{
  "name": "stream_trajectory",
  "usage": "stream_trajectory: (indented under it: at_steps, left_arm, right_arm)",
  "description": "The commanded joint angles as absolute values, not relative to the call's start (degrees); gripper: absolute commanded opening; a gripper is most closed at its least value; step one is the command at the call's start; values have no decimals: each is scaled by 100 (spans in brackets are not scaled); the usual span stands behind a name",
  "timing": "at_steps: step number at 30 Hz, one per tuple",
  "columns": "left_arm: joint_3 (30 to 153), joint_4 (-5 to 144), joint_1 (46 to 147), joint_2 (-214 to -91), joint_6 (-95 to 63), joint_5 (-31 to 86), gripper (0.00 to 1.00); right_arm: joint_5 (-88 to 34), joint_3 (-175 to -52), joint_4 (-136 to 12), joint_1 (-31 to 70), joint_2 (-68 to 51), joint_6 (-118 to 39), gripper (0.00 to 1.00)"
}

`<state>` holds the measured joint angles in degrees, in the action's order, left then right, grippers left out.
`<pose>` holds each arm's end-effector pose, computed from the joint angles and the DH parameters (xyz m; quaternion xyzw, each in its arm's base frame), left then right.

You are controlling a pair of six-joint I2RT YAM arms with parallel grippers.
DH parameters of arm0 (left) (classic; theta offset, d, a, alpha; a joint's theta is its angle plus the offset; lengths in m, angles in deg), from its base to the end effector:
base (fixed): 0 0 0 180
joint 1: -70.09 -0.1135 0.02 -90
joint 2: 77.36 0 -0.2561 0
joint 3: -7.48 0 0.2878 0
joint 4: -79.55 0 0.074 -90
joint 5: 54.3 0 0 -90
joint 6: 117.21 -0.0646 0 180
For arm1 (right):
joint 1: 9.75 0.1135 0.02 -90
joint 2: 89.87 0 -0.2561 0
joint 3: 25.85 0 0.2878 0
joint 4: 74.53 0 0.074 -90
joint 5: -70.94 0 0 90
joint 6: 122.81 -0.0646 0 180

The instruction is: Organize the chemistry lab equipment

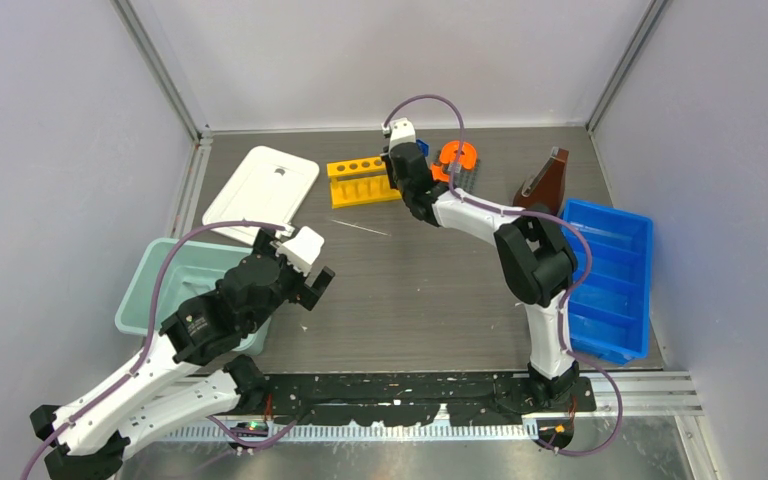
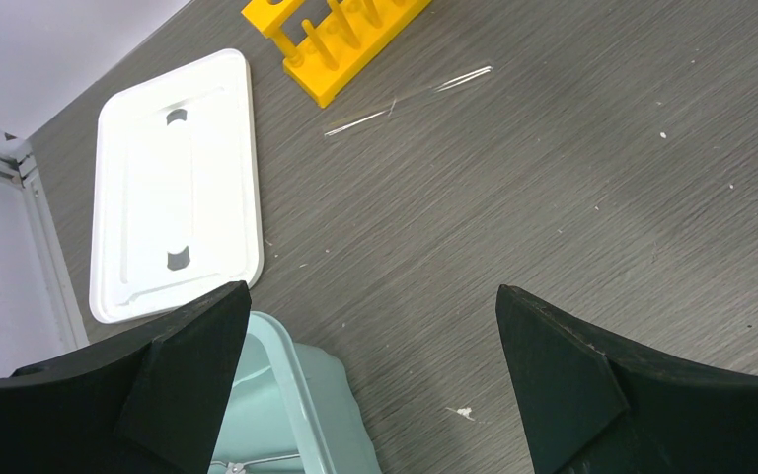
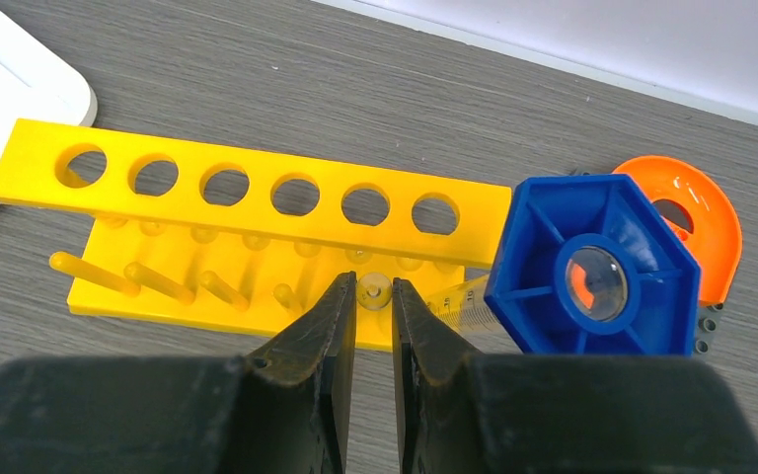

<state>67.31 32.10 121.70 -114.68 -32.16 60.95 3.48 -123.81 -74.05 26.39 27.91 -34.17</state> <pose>0.1472 -0.1414 0.3231 0.2863 0.7802 -0.0386 0.5548 0.4470 0.2958 0.1961 -0.1340 0.8014 0.0283 0.5822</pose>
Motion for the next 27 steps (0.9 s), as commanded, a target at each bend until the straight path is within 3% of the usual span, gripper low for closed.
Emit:
stream_trajectory:
  at_steps: [1,27]
  left_arm:
    - [6742,3440,12159,-11491,-3246,6048,100]
    - [6737,3443,12159,-11498,-3249,6040,100]
  right_arm:
    - [224,-12524,-7543,2632,2307,-3479,19]
    - [89,-12354,-7404,2636,2055,-3596,19]
